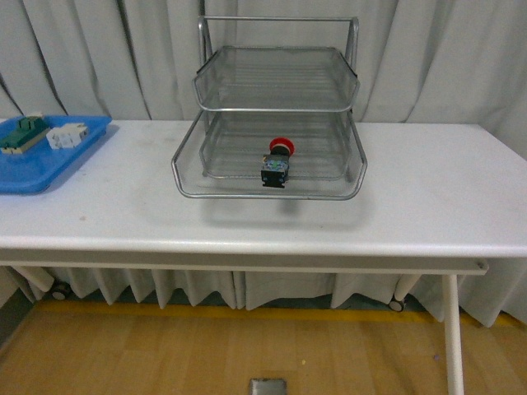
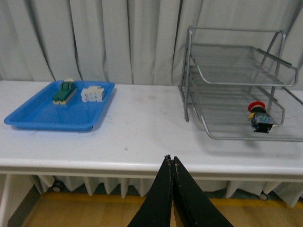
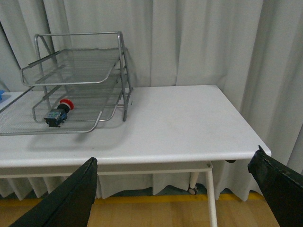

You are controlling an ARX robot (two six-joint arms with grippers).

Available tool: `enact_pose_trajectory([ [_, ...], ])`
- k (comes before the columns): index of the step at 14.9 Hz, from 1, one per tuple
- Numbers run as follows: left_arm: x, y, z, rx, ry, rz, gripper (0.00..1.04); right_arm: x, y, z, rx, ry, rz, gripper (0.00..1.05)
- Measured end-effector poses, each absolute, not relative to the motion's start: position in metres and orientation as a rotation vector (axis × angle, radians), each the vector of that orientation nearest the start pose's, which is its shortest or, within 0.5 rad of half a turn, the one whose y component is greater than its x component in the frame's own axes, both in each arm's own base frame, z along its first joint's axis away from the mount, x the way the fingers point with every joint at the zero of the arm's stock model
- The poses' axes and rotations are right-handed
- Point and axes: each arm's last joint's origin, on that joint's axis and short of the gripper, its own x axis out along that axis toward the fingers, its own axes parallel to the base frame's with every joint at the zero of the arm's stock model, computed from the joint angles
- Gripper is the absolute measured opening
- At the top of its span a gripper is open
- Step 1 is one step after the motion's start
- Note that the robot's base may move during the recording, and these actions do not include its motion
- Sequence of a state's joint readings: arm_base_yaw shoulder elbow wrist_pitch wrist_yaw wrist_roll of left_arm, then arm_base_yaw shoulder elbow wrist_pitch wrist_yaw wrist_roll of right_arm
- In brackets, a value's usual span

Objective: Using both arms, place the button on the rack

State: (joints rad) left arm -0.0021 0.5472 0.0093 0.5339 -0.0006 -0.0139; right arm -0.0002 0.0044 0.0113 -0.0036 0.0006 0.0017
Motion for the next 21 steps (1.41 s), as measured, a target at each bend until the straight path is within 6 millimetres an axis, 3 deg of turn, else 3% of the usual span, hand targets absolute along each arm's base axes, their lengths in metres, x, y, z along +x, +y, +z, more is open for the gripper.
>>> enact_pose_trajectory([
  [19,0.098,0.0,0.165,-0.014,0.008,-0.001,0.02,0.097,0.0,0.167,0.002,-0.003,-0.001,0.98],
  [20,0.098,0.0,0.166,-0.015,-0.001,-0.002,0.03,0.097,0.0,0.167,0.002,-0.003,-0.001,0.98],
  [21,0.098,0.0,0.166,-0.014,0.003,-0.001,0.17,0.097,0.0,0.167,0.002,-0.004,0.0,0.98],
])
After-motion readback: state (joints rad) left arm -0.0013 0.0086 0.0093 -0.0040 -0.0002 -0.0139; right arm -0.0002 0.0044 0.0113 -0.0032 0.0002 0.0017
